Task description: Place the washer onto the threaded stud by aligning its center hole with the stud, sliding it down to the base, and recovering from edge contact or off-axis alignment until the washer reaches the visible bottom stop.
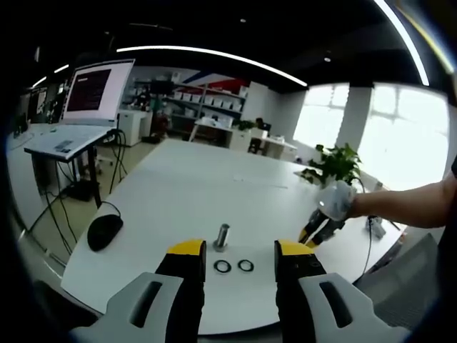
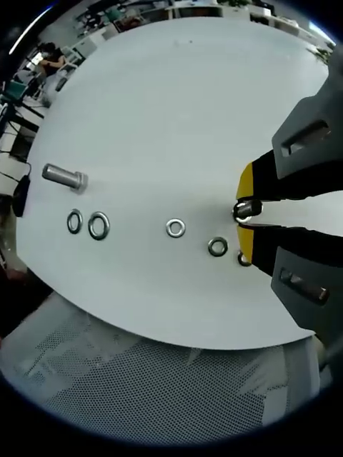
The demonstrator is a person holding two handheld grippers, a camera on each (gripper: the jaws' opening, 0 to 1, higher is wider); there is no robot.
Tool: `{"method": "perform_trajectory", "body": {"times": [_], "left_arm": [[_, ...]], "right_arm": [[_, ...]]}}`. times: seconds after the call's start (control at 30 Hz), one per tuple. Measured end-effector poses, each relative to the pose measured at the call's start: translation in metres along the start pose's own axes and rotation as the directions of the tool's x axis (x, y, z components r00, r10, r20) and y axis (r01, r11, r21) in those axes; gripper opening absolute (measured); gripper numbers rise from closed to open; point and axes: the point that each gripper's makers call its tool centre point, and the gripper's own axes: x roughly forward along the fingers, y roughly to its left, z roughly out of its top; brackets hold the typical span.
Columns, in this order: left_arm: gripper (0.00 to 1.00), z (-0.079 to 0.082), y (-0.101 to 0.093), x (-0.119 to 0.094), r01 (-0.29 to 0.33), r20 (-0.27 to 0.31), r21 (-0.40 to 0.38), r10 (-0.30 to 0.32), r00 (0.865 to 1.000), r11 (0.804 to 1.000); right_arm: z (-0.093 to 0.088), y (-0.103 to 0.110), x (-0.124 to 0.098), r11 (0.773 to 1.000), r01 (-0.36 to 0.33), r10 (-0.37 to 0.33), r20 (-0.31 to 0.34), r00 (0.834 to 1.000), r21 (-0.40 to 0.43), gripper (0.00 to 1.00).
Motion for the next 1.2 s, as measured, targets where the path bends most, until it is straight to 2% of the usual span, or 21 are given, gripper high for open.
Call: {"method": "perform_trajectory", "body": {"times": [0.57,0.8,0.97,1.13,1.2], "left_arm": [[0.36,0.002,-0.002,-0.002,0.0,0.009,-0.009,0.0,1.0,1.0],[0.36,0.002,-0.002,-0.002,-0.001,0.008,-0.008,0.001,1.0,1.0],[0.36,0.002,-0.002,-0.002,0.0,0.007,-0.006,0.0,1.0,1.0],[0.36,0.002,-0.001,-0.002,0.0,0.01,-0.006,0.0,1.0,1.0],[0.36,0.002,0.0,-0.002,0.001,0.011,-0.006,-0.001,1.0,1.0]], "right_arm": [[-0.006,0.003,0.005,1.0,-0.006,0.006,0.002,1.0,0.027,0.14],[-0.003,0.0,-0.002,0.989,0.024,-0.031,0.046,0.998,0.144,0.26],[0.002,0.001,-0.017,0.981,0.049,-0.066,0.089,0.994,0.187,0.28],[0.008,-0.002,-0.041,0.952,0.089,-0.142,0.163,0.976,0.293,0.3],[0.008,-0.002,-0.049,0.946,0.096,-0.159,0.186,0.97,0.311,0.3]]}}
